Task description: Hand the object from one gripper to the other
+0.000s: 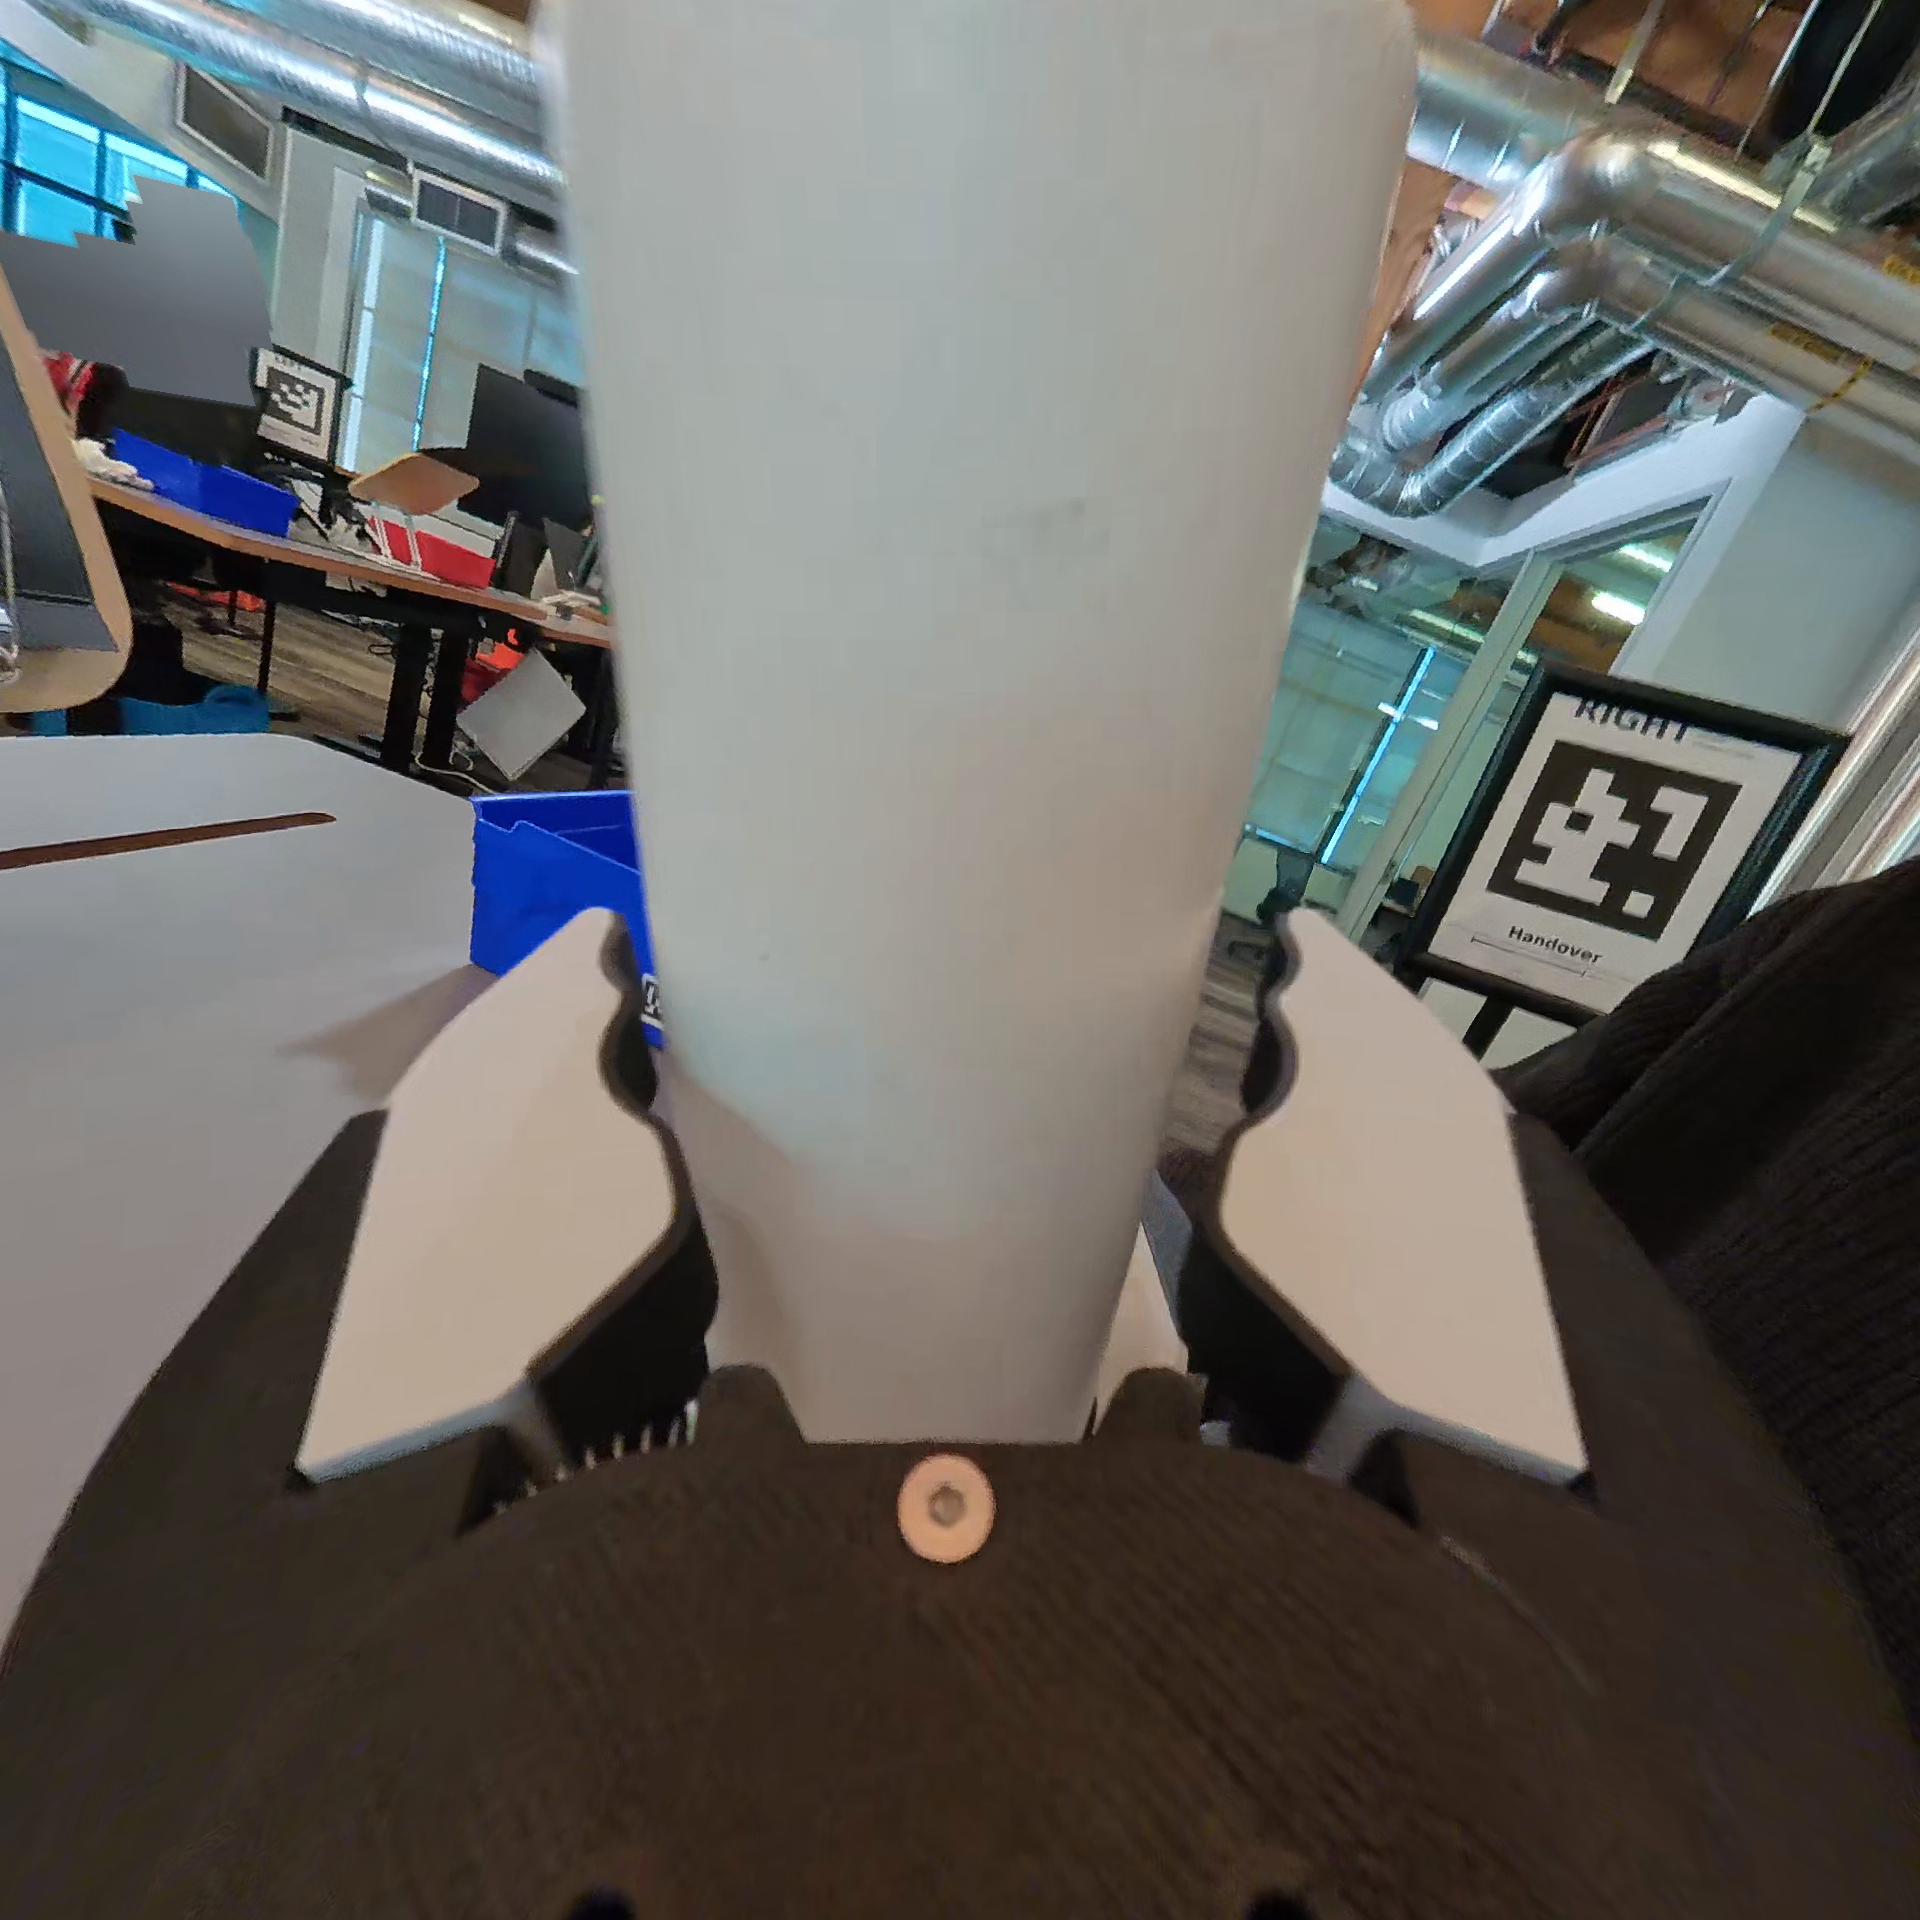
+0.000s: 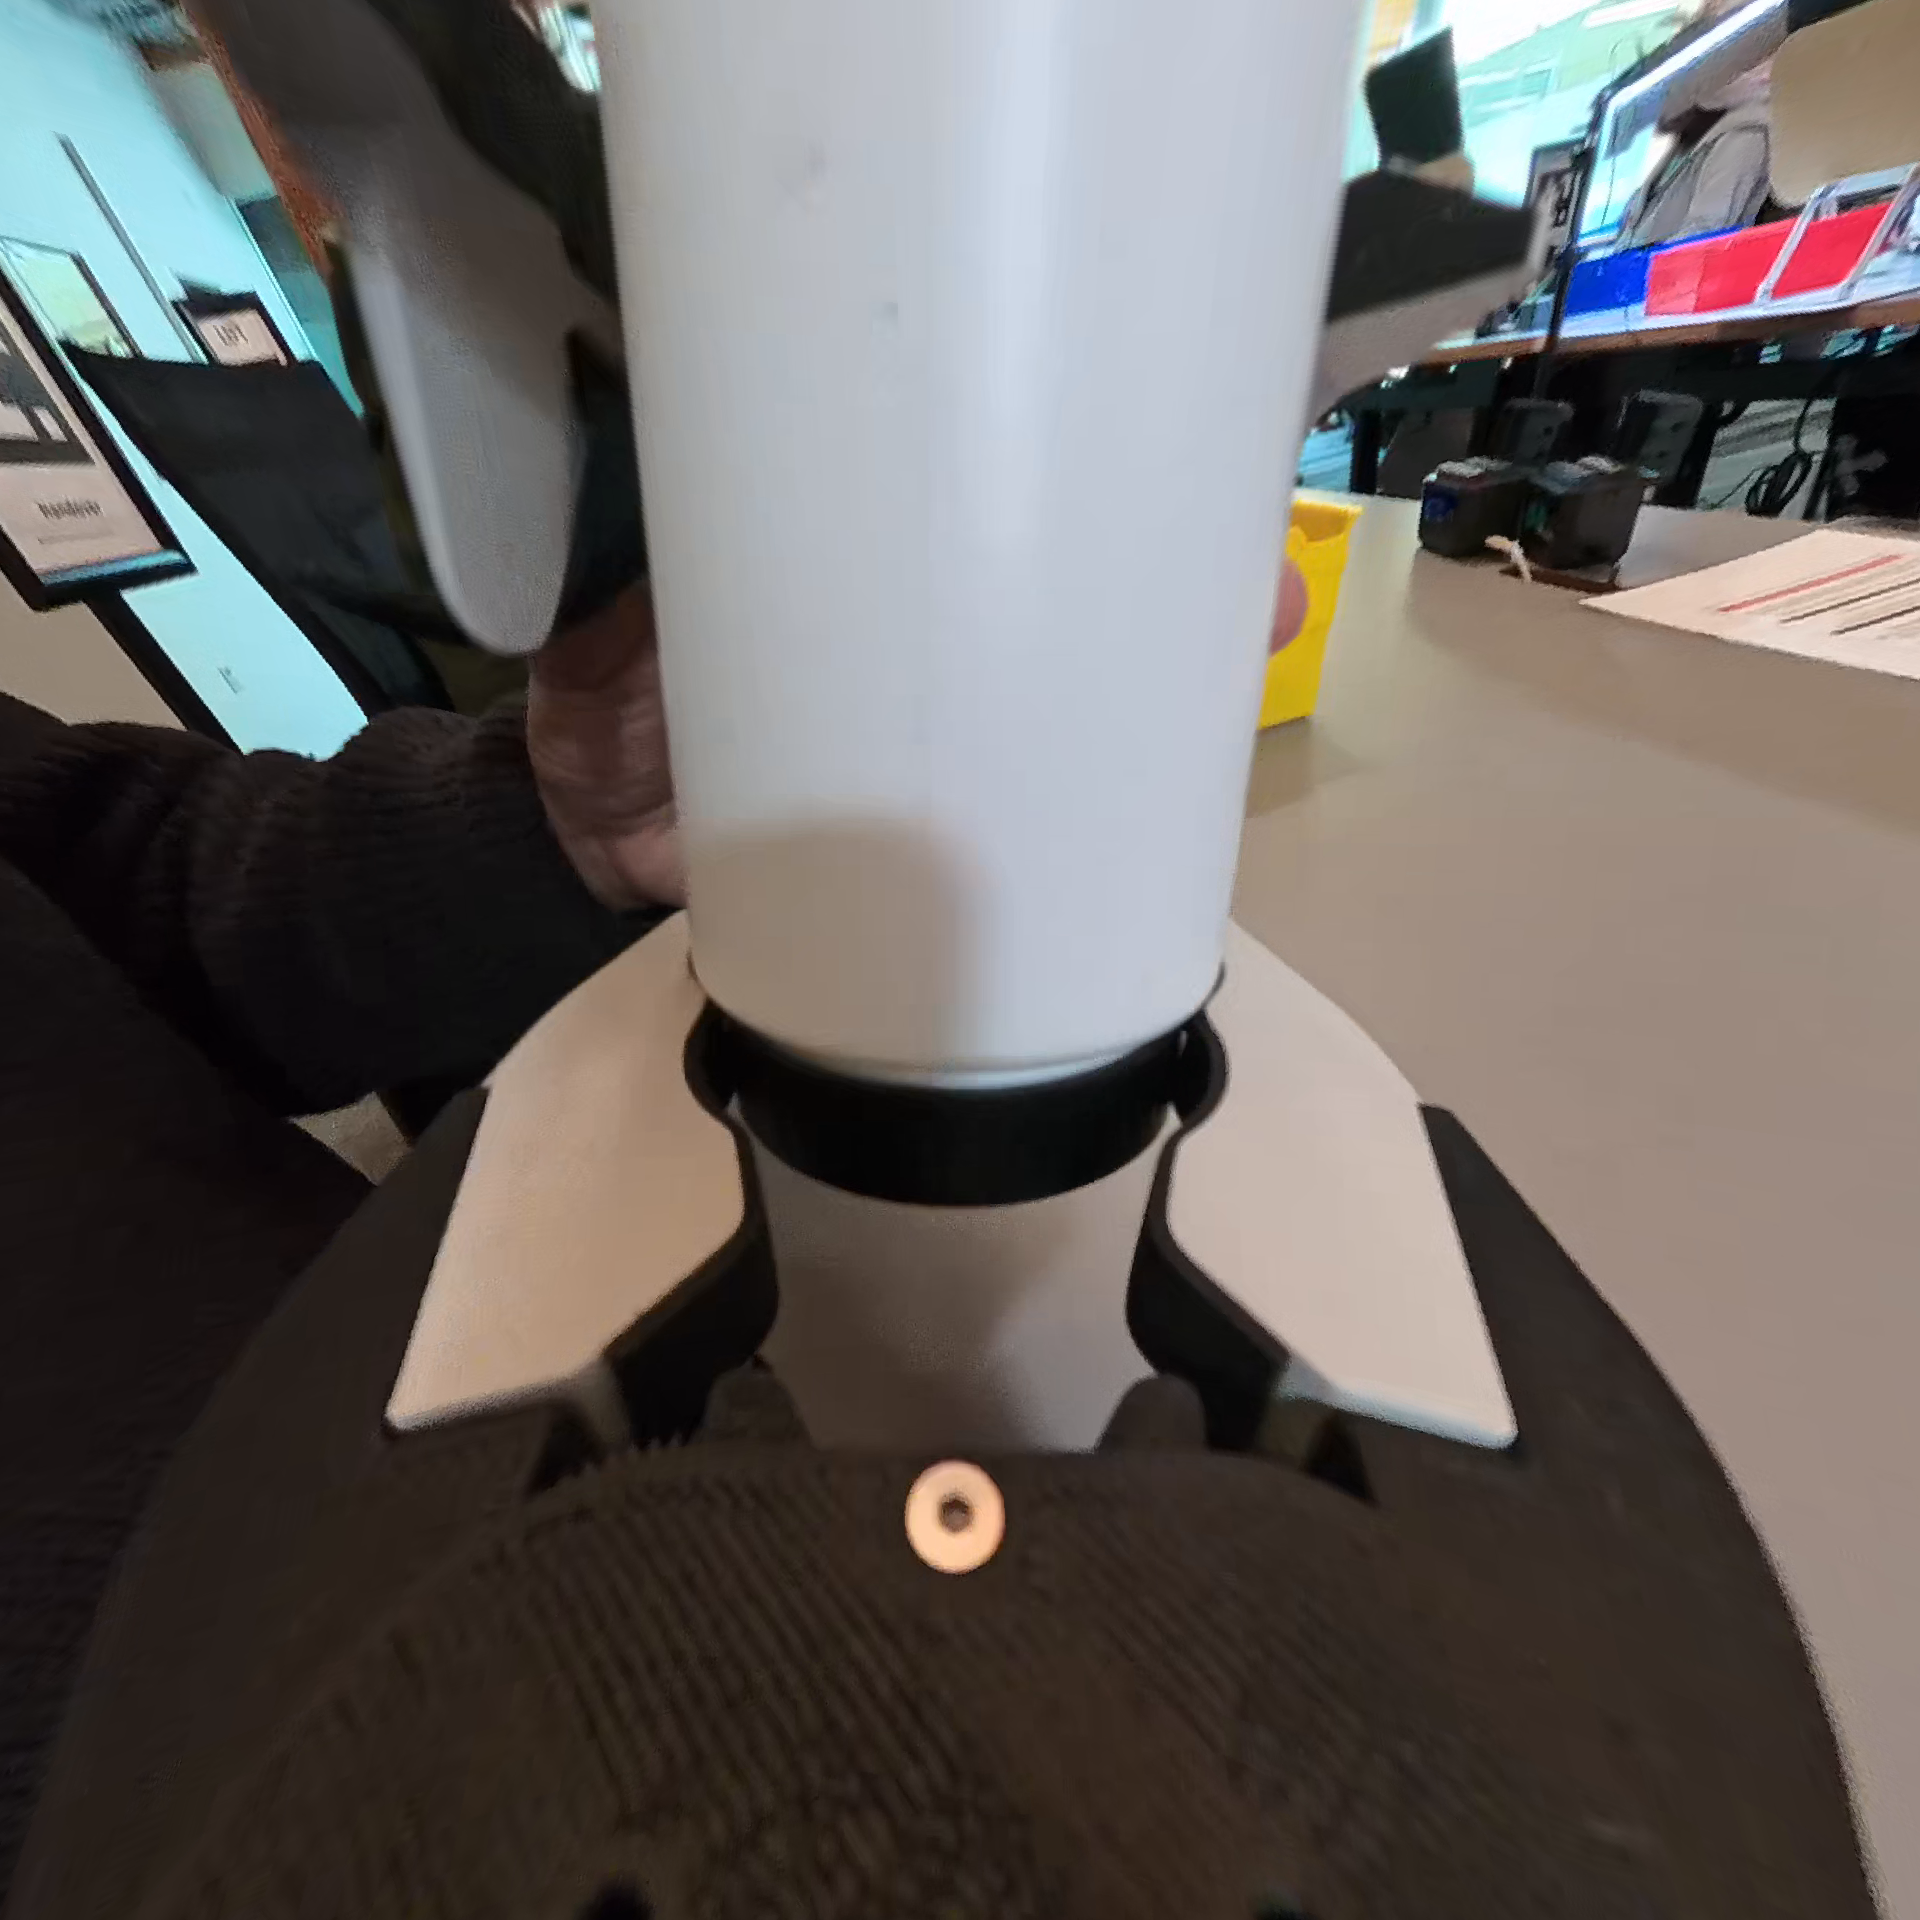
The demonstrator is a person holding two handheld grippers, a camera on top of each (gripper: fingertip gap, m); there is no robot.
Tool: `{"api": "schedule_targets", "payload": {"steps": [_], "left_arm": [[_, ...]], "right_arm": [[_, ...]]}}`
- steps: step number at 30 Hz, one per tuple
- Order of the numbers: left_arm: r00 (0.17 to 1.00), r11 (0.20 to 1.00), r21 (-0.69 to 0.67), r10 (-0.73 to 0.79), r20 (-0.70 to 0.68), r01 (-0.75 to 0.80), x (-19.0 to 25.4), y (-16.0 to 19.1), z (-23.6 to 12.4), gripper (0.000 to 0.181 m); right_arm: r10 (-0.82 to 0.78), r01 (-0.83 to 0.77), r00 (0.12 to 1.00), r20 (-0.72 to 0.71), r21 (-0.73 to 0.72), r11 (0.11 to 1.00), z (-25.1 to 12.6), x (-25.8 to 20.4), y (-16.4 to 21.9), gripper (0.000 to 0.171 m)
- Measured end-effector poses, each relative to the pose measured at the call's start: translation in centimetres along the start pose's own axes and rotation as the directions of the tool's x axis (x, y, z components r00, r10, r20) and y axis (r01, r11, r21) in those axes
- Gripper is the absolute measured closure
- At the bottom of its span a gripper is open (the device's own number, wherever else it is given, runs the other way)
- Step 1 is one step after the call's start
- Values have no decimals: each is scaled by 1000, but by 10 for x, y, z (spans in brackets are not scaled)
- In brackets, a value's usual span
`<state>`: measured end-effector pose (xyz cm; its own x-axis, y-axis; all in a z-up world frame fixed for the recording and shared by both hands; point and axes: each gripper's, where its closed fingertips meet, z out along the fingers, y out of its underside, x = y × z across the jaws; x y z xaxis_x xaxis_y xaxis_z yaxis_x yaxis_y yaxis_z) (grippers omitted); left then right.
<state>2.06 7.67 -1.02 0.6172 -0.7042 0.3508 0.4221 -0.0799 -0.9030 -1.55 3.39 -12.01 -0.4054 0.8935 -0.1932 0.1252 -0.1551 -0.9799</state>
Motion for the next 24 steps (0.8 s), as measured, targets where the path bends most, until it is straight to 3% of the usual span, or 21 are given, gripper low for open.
{"api": "schedule_targets", "payload": {"steps": [6,11,18,24], "left_arm": [[985,983,-102,160,61,-154,4,10,9,50],[993,993,-64,107,53,-103,2,7,5,52],[998,1000,15,-7,70,6,-20,7,-8,55],[990,998,29,44,133,-48,-33,-3,-20,55]], "right_arm": [[49,-48,999,-6,111,993,-13,8,-18,85],[70,-68,998,2,244,967,-33,17,-40,86],[-20,41,995,-101,212,976,-49,36,-41,86],[-66,85,991,-117,164,983,-47,38,-34,86]]}}
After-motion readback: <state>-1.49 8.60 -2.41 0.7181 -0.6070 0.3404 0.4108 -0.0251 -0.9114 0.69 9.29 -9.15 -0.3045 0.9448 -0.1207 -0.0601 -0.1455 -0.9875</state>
